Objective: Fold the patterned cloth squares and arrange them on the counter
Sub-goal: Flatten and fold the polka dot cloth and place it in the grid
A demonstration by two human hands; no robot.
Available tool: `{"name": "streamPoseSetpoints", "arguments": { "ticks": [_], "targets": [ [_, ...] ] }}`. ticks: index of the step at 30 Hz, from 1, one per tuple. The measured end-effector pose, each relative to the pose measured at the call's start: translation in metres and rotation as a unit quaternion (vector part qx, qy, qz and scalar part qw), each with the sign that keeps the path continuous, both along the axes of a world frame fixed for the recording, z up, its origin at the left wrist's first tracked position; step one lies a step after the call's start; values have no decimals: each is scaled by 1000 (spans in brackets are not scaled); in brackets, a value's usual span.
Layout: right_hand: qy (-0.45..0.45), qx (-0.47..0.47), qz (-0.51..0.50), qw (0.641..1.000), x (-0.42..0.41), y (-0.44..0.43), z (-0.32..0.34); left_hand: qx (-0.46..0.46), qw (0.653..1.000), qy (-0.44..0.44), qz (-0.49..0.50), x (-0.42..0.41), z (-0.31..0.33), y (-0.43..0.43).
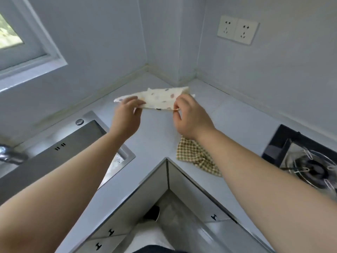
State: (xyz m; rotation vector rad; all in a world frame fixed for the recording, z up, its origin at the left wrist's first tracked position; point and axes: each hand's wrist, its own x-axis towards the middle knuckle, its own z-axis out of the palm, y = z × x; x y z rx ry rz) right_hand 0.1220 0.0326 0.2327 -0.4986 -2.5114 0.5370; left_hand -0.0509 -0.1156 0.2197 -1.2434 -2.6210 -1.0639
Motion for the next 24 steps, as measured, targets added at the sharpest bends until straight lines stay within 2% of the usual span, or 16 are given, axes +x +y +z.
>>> {"name": "streamPoseSetpoints", "arguments": {
  "ticks": [4,7,12,15,18,20,24],
  "targets": [
    [-202,-73,20,977,-15,-20,-68,-128,991,-12,-38,-12,-74,-50],
    [-244,-33,51,968,-29,-30,-116,-173,984,-9,-39,-23,-127,-72],
    [-209,6,65,976,-35,-40,-182,-170,978,109,-52,-46,-188,-88],
    [-173,8,53,983,-33,-45,-202,-146,971,186,-45,-49,-204,-97],
    [-144,53,40,987,-26,-55,-208,-147,957,243,-65,-46,-209,-110],
    [-133,63,19,989,-22,-60,-205,-147,952,260,-71,-39,-204,-115],
    [-132,33,-44,990,8,-94,-194,-172,953,222,-116,-21,-192,-149]
  ]
}}
